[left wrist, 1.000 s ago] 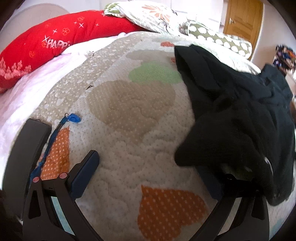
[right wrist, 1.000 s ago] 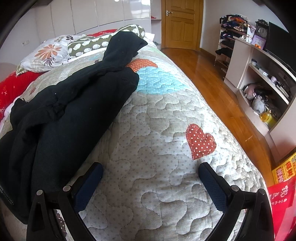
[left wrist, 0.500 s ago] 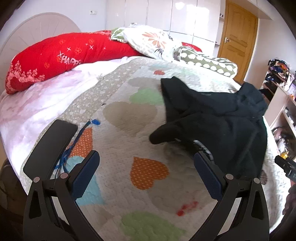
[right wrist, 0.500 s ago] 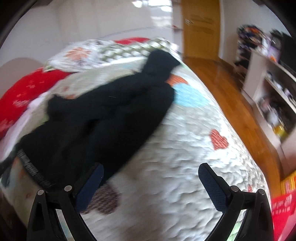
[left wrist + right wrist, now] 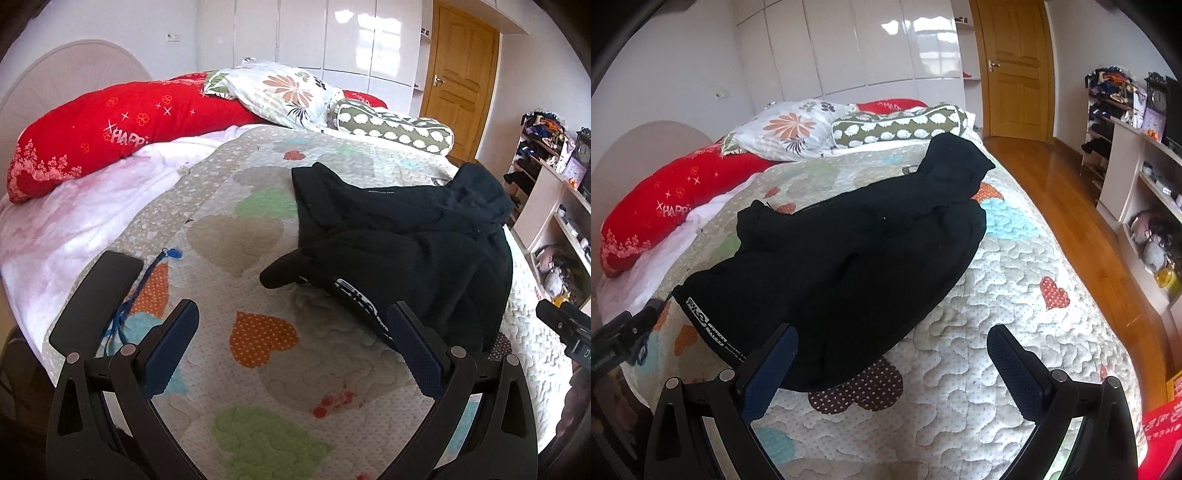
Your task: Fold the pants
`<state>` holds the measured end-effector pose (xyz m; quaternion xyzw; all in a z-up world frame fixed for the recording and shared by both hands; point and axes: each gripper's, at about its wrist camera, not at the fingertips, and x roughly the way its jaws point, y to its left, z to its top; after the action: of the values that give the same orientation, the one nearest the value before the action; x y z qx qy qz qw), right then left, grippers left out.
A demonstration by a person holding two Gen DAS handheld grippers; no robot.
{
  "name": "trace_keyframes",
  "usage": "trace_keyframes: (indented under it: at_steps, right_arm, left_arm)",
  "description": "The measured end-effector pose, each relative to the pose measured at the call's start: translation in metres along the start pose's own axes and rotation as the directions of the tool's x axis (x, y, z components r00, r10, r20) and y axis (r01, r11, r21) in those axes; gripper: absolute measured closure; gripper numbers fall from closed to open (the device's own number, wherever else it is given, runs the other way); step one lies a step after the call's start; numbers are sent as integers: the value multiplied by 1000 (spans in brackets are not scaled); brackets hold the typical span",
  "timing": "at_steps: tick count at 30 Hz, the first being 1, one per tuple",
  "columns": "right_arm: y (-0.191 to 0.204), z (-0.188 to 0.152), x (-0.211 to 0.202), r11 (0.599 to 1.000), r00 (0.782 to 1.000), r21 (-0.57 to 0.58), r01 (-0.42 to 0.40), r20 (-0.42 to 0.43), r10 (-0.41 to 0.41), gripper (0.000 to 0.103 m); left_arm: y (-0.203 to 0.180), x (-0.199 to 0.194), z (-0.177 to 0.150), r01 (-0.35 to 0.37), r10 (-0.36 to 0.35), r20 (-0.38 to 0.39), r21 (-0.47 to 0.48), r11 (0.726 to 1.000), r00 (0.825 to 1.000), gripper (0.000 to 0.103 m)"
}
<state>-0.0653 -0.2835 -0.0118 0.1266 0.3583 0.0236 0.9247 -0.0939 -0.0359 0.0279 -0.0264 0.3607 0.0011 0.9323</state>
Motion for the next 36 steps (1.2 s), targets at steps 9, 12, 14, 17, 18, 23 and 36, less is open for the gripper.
trace_keyframes:
  at_steps: [9, 12, 14, 17, 18, 23, 36]
  right_arm:
    - [-1, 2, 0, 1000, 1000, -1, -9, 8, 9, 0]
    - [-5, 1, 2, 1000, 1000, -4, -15, -4, 15, 0]
    - [-7, 2, 6, 1000, 1000, -1, -9, -12, 9, 0]
    - [-12, 2, 12, 1000, 1000, 7, -2, -26, 3, 0]
    - [-15, 2, 15, 1000, 1000, 12, 0, -31, 1, 0]
    - [-26, 3, 31, 1000, 998, 25, 10, -60, -8, 0]
    - [-92, 46, 111, 983, 994, 184, 21, -108, -1, 26]
  left_arm:
    - [-7, 10, 0, 4, -4, -11, -7, 1000, 1000, 1]
    - [-8, 16, -1, 1, -1, -16, -11, 1000, 1000, 1]
    - [-7, 20, 1, 6, -6, -20, -19, 1000, 1000, 1]
    - [-4, 27, 1, 15, -16, -28, -36, 999, 999, 1]
    - [-2, 29, 1, 26, -27, -30, -50, 998, 999, 1]
    - [4, 50, 3, 89, -100, -76, -139, 986, 992, 1]
    - [-15, 113, 24, 153, -185, -154, -201, 968, 971, 13]
